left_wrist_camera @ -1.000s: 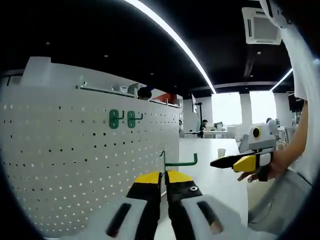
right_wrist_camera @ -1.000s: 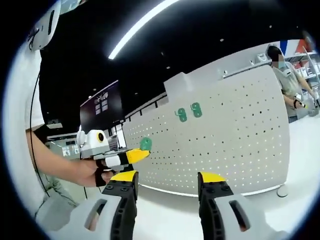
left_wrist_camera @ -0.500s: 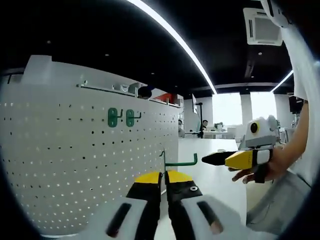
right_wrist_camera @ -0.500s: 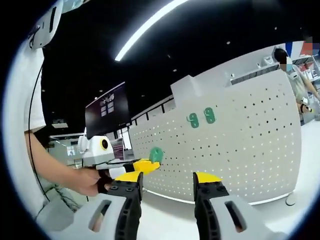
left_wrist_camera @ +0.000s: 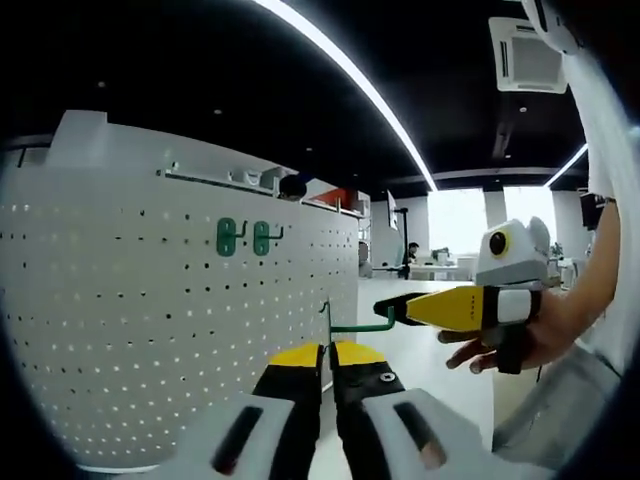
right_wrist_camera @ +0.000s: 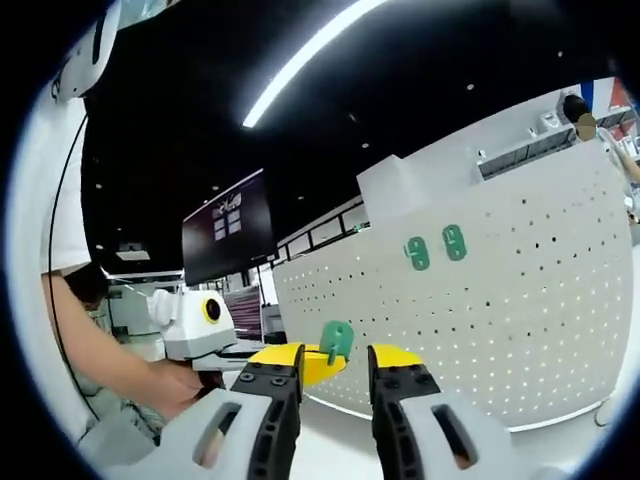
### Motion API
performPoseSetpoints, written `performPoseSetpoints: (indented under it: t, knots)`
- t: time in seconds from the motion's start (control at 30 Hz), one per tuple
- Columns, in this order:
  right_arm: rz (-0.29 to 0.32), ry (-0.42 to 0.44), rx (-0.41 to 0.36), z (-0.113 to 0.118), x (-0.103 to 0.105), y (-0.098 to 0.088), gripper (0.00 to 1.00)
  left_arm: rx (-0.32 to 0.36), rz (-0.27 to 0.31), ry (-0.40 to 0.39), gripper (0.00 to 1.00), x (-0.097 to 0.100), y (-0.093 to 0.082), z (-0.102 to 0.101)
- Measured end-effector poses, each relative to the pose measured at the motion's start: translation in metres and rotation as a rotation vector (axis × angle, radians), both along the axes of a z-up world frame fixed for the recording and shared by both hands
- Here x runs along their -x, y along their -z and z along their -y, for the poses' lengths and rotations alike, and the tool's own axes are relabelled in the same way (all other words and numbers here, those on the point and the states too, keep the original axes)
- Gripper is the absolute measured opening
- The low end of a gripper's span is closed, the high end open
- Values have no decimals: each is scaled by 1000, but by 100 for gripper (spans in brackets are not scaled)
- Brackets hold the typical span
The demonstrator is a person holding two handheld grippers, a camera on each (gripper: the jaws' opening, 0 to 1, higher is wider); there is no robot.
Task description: Insert the hook assembly into the mounting plate slot until the hook locks in place.
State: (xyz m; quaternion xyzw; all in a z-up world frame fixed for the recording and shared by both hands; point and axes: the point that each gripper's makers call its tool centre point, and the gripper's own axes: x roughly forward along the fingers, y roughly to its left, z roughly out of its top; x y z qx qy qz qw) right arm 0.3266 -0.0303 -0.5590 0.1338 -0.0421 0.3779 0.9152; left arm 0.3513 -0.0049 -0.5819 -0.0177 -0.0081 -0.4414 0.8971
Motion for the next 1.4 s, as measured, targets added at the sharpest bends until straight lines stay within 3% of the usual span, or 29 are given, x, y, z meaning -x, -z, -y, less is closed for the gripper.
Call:
performPoseSetpoints:
  t: [0.27, 0.83, 0.93, 1.07, 1.4]
  knots:
    - [-8, -11, -24, -9, -6, -8, 16, 10, 6, -6, 3, -1, -4, 0]
    - [-56, -16, -38, -19, -15, -4, 4, 40, 8, -13, 3, 4, -9, 2]
    - [-56, -8, 6, -21, -16, 1, 3, 39, 2, -19, 3, 4, -8, 2]
    - [-67, -5, -18, -20, -15, -1, 2, 54, -3, -21, 3, 4, -8, 2]
    - [-65, 8, 8, -24, -16, 2, 1, 50, -13, -35, 3, 4, -6, -1]
